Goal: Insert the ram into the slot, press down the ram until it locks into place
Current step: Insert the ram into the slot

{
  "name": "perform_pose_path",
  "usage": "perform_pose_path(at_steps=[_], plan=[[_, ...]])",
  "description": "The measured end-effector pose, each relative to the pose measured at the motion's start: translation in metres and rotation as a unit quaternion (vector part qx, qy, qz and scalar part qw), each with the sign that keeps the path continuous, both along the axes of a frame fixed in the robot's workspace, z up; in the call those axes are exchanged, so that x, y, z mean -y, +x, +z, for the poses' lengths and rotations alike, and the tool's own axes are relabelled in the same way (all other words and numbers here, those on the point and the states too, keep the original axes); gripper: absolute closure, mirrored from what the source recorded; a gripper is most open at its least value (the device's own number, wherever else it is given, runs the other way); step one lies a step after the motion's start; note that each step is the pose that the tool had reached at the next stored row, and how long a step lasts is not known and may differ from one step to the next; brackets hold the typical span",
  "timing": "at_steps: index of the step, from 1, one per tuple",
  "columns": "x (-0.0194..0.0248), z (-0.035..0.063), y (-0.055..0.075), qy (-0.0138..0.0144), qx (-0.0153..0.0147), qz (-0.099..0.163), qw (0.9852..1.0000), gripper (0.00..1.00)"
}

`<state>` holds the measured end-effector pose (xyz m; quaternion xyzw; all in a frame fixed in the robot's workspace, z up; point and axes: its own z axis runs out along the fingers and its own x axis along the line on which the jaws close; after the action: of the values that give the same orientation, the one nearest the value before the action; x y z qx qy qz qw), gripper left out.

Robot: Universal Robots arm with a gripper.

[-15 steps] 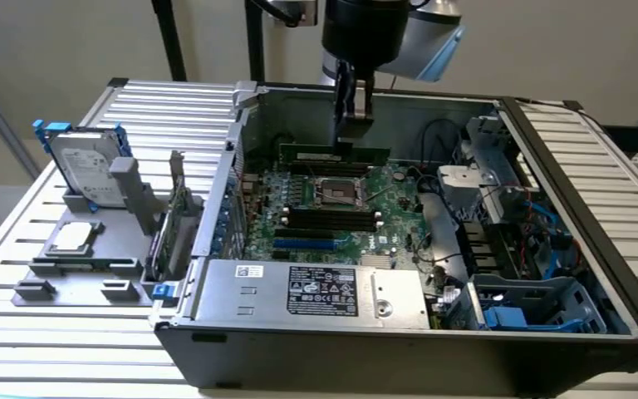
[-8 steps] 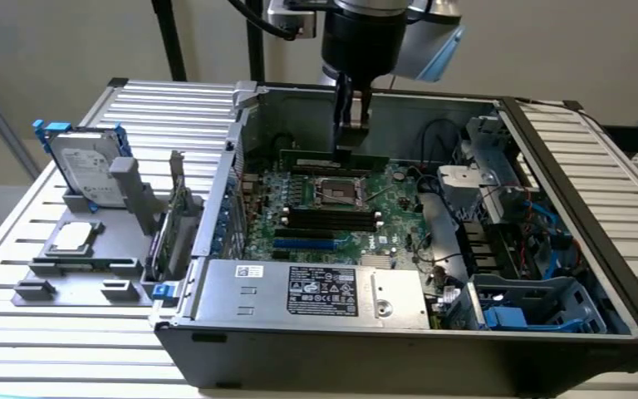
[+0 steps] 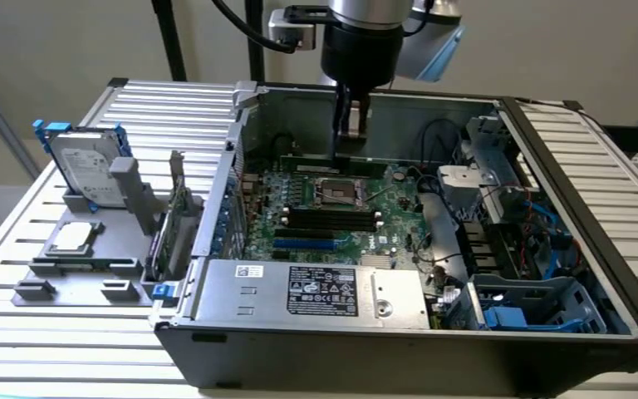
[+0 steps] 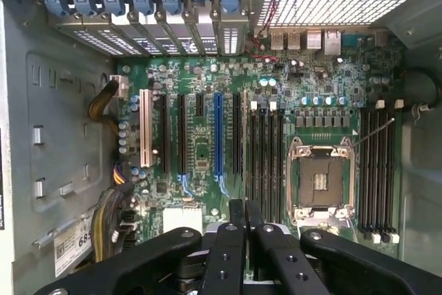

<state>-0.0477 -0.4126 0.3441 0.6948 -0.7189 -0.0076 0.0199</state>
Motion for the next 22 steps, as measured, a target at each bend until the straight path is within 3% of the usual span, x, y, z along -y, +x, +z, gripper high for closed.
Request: perform_pose_path(at_steps=[22], plan=[[-0.0001, -0.0372, 0.009, 0.0001, 0.0000, -0.002, 1.0000, 0.87]])
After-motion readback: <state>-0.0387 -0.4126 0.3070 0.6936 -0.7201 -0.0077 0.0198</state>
